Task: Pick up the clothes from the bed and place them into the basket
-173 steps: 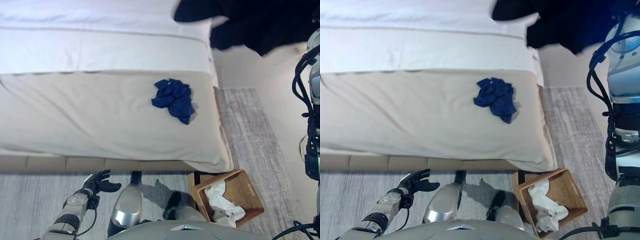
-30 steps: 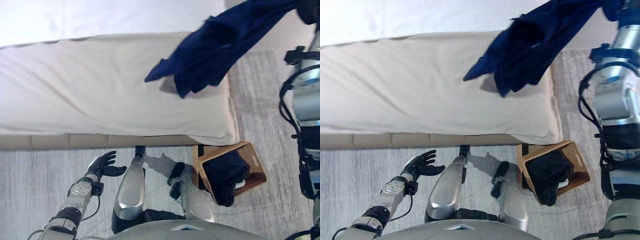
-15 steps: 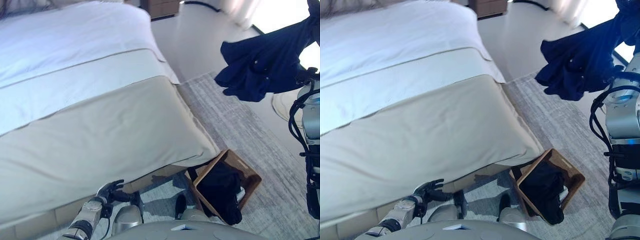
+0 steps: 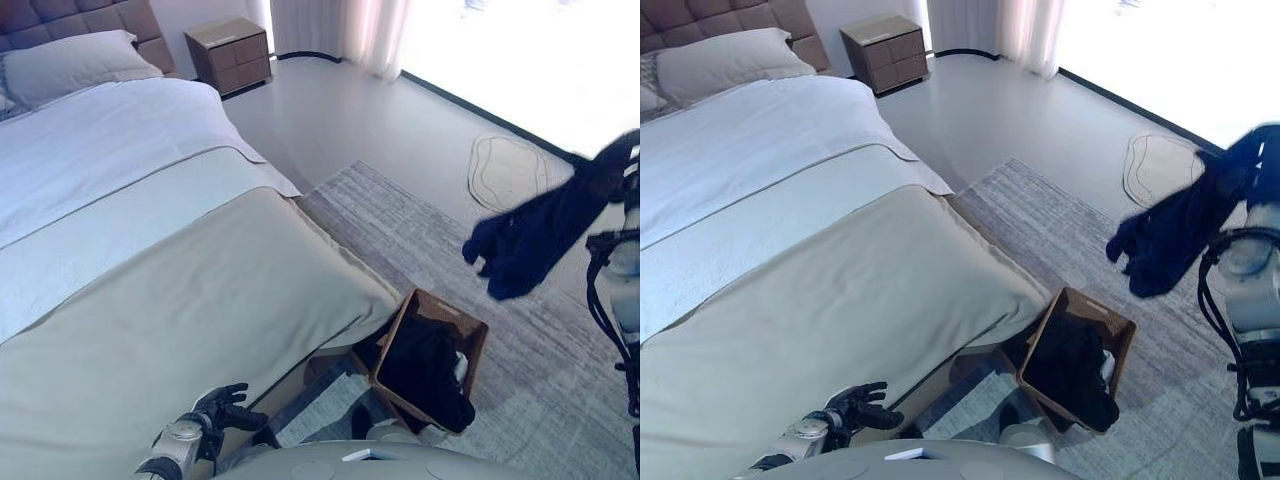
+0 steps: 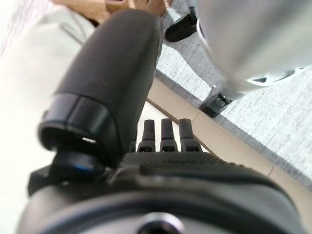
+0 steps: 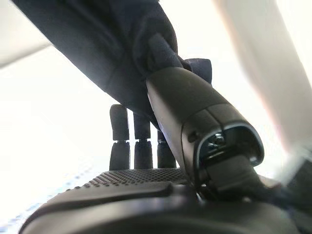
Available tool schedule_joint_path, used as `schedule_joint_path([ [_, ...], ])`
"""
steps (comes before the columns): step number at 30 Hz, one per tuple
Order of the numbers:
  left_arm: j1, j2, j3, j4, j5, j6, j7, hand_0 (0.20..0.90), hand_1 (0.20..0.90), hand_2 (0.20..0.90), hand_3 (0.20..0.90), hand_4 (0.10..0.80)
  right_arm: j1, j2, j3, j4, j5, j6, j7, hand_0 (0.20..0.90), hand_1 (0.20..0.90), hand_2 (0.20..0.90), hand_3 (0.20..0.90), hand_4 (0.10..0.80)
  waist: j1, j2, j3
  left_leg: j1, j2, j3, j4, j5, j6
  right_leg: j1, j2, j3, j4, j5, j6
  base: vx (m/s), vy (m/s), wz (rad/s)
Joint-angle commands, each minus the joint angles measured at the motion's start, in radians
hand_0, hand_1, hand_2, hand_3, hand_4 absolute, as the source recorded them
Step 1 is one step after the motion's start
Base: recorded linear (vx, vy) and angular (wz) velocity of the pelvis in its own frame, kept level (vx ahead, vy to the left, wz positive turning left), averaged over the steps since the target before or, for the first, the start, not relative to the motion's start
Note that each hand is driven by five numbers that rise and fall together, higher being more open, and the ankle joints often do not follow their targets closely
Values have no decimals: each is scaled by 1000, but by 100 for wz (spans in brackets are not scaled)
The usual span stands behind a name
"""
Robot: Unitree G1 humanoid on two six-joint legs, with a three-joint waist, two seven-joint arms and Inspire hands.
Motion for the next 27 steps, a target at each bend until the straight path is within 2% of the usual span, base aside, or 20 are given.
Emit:
schedule_joint_path([
  [1,-114,49,-36,17,-29,-65,4,900,900,900,900,800,-137,-28,11,-8,-48,-51,-37,300,300,300,200,100,16,-27,58,-41,-33,-36,121,-165,33,-86,-8,-86,113,-48,-16,-217,-31,-19],
  [5,-199,44,-76,-14,-86,-98,35,900,900,900,900,800,-213,-19,89,94,-35,-39,-52,300,300,300,200,100,0,12,160,-143,-43,-64,184,-172,33,-204,-26,-65,186,-60,-31,-261,10,-7],
  [6,-232,40,-96,-25,-114,-114,51,900,900,900,900,800,-248,-15,125,136,-35,-28,-56,300,300,300,200,100,-6,35,207,-190,-46,-72,207,-168,34,-254,-32,-59,225,-68,-37,-244,10,-8],
  [11,-282,50,-125,-82,-177,-152,84,900,900,900,900,800,-335,15,225,260,-30,-12,-97,300,300,300,200,100,-1,92,319,-331,-63,-92,276,-147,47,-415,-42,-60,358,-95,-52,-159,-46,-6],
  [13,-288,59,-132,-112,-193,-170,88,900,900,900,900,800,-367,32,261,319,-33,-6,-120,300,300,300,200,100,10,124,361,-390,-87,-119,320,-161,46,-482,-49,-58,439,-138,-51,-13,-85,6],
  [14,-288,61,-133,-116,-196,-170,89,900,900,900,900,800,-375,34,268,329,-31,-2,-118,300,300,300,200,100,12,130,366,-401,-90,-122,327,-160,47,-494,-51,-59,450,-141,-52,11,-89,14],
  [16,-285,84,-132,-160,-207,-187,78,900,900,900,900,800,-440,45,313,407,-8,12,-161,307,307,307,208,108,36,176,404,-497,-123,-140,362,-145,51,-595,-64,-66,531,-164,-59,-69,-123,11],
  [17,-285,86,-134,-161,-211,-190,77,900,900,900,900,800,-449,46,318,413,-2,15,-165,307,307,307,208,108,38,181,404,-507,-125,-141,363,-142,52,-607,-65,-65,537,-166,-60,-23,-94,9],
  [18,-282,89,-138,-165,-221,-195,75,900,900,900,900,800,-471,49,329,435,3,31,-169,651,651,651,609,509,44,195,404,-534,-129,-144,367,-136,51,-635,-67,-64,554,-171,-62,7,-41,14],
  [19,-278,88,-142,-170,-226,-203,75,900,900,900,900,800,-492,52,340,458,2,46,-169,900,900,900,900,800,49,208,404,-559,-131,-144,371,-131,48,-662,-68,-64,567,-176,-64,3,-42,18],
  [24,-248,90,-152,-209,-263,-217,78,900,900,900,900,800,-576,62,383,541,34,69,-214,900,900,900,900,800,77,255,404,-653,-133,-140,375,-106,43,-760,-70,-69,608,-191,-79,4,-14,8],
  [27,-240,84,-153,-212,-265,-221,80,900,900,900,900,800,-602,77,390,582,36,71,-217,900,900,900,900,800,87,262,404,-677,-130,-143,370,-96,40,-786,-66,-72,619,-195,-83,11,-5,9],
])
